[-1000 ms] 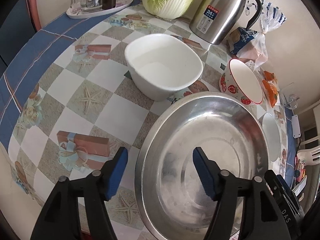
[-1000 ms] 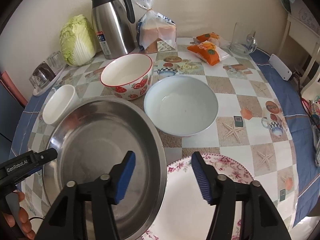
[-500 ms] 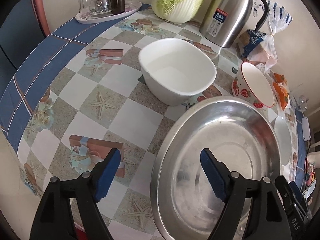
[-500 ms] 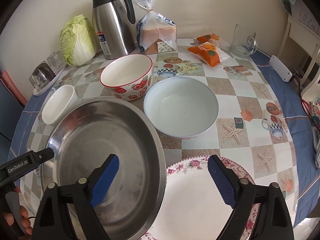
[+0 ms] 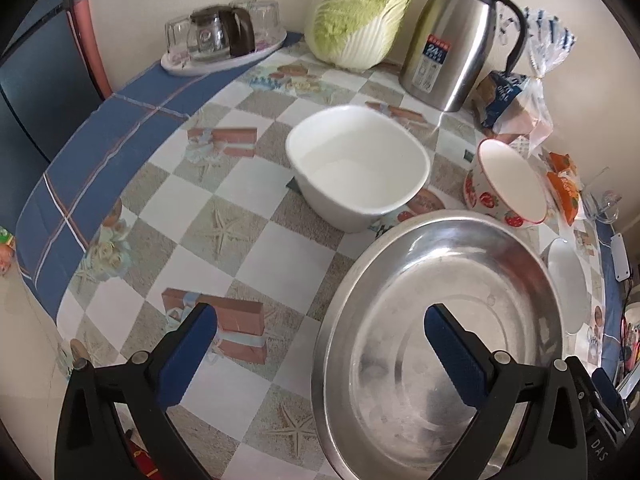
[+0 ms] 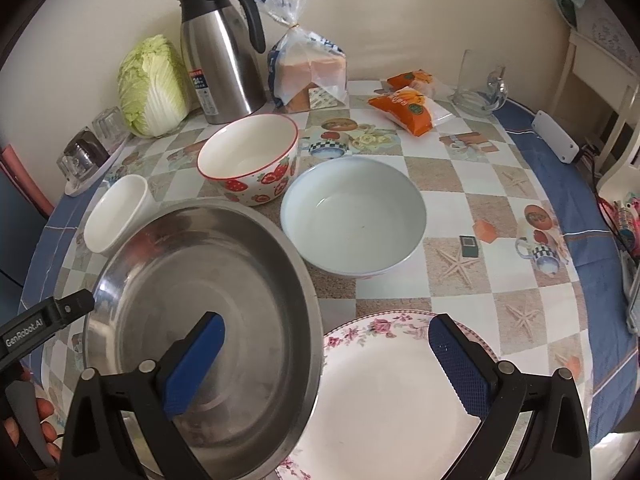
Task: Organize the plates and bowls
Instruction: 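Move both grippers to the rim of the pink-floral plate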
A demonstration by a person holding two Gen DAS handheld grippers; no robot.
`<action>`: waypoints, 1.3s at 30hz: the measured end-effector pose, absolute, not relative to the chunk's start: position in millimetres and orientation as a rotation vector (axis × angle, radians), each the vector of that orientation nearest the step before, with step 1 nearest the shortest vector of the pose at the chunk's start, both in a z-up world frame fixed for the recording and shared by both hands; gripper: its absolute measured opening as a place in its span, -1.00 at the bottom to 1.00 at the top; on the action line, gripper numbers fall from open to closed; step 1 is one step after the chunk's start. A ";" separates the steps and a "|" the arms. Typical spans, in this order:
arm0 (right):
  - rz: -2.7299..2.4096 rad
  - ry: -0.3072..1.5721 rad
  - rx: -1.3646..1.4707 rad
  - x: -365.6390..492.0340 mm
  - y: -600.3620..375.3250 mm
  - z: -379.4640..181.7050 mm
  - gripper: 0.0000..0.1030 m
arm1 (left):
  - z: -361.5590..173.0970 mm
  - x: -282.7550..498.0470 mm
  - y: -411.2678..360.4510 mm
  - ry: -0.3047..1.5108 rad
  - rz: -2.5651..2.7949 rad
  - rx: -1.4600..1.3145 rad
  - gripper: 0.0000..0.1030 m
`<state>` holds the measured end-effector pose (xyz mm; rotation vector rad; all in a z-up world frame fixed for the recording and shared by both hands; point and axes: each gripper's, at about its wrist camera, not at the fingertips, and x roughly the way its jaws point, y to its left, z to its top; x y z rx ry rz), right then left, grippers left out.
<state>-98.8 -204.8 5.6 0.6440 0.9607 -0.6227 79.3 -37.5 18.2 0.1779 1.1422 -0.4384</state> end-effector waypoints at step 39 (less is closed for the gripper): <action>-0.839 0.789 0.902 -226.1 -198.0 13.0 1.00 | 55.6 -78.9 -78.2 0.890 -0.832 0.291 1.00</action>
